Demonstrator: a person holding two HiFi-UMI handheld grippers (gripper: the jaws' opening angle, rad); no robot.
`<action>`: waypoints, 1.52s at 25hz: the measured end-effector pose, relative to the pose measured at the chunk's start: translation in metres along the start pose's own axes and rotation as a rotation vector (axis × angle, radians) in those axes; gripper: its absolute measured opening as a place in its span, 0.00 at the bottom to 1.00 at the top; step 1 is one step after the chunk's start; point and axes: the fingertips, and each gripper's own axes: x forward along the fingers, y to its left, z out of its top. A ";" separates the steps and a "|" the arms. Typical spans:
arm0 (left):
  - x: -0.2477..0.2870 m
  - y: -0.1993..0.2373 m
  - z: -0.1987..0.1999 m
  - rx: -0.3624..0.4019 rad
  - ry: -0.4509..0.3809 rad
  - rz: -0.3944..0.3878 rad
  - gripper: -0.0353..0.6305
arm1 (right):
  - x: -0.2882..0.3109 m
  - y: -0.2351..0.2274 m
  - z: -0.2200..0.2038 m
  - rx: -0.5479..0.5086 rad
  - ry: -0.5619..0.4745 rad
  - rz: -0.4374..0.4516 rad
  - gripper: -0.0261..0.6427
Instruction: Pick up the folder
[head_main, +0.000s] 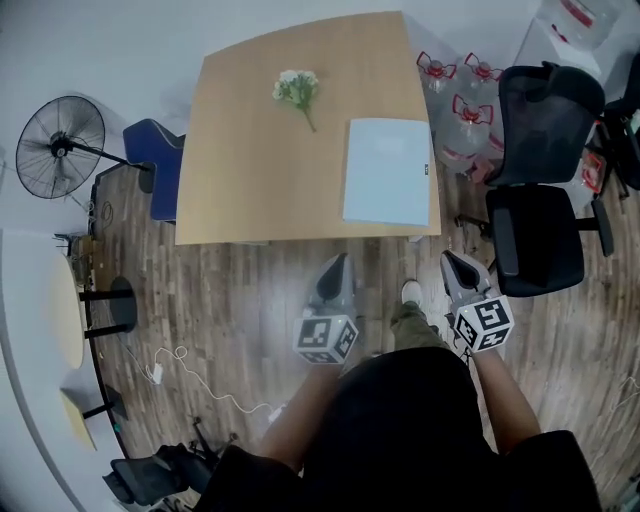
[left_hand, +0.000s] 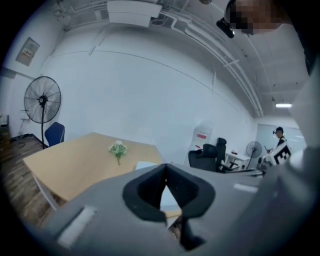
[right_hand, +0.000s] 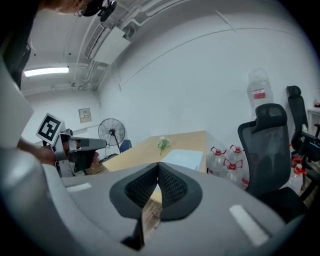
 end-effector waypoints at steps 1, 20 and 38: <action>0.011 0.001 -0.003 0.002 0.010 0.010 0.06 | 0.007 -0.011 0.000 -0.006 0.018 0.010 0.04; 0.137 0.103 -0.094 -0.068 0.311 0.011 0.09 | 0.129 -0.093 -0.045 0.081 0.215 -0.061 0.07; 0.227 0.153 -0.182 -0.266 0.531 -0.091 0.50 | 0.218 -0.129 -0.135 0.463 0.394 -0.111 0.46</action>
